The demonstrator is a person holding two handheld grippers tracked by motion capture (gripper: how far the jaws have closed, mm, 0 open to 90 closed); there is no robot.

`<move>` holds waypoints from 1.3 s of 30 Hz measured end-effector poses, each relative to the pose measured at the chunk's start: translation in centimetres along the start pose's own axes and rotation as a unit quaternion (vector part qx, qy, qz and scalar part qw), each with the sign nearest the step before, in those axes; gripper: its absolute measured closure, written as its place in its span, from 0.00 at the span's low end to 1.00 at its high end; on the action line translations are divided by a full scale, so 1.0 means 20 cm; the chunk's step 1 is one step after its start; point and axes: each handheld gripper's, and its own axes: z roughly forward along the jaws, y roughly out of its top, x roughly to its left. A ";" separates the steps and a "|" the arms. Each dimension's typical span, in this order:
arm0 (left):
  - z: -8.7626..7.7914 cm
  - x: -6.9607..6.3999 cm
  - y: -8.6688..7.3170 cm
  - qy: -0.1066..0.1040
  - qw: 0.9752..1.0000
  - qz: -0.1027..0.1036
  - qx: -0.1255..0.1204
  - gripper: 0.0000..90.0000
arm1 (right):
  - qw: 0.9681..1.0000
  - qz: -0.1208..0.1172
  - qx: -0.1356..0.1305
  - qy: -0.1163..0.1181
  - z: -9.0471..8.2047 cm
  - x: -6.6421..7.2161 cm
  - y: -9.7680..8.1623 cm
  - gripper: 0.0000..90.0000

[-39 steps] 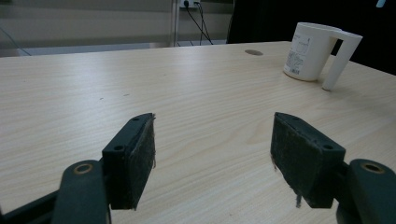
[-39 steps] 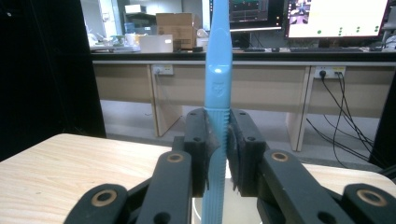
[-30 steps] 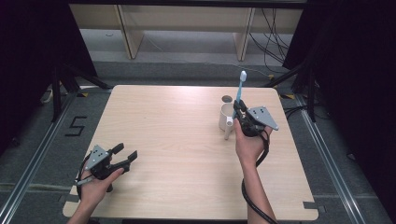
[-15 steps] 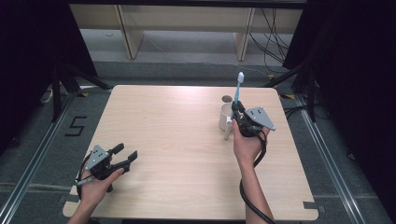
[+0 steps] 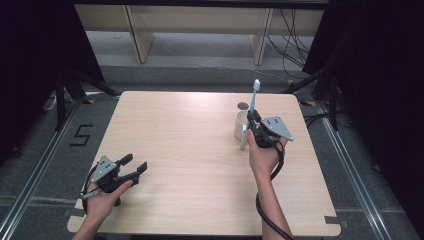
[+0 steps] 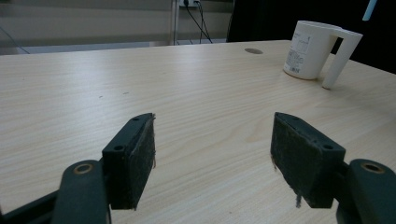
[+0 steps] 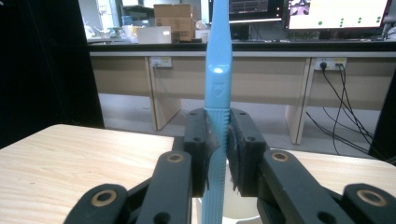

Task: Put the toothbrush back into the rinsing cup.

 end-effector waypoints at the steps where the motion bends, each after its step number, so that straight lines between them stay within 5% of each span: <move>1: 0.00 0.00 0.00 0.000 1.000 0.000 -0.001 0.34 | 1.000 -0.004 -0.003 0.005 0.01 0.00 -0.01 0.88; 39: 0.01 0.00 0.00 -0.003 1.000 -0.001 -0.006 0.33 | 1.000 -0.001 0.016 -0.001 0.04 0.00 -0.08 0.88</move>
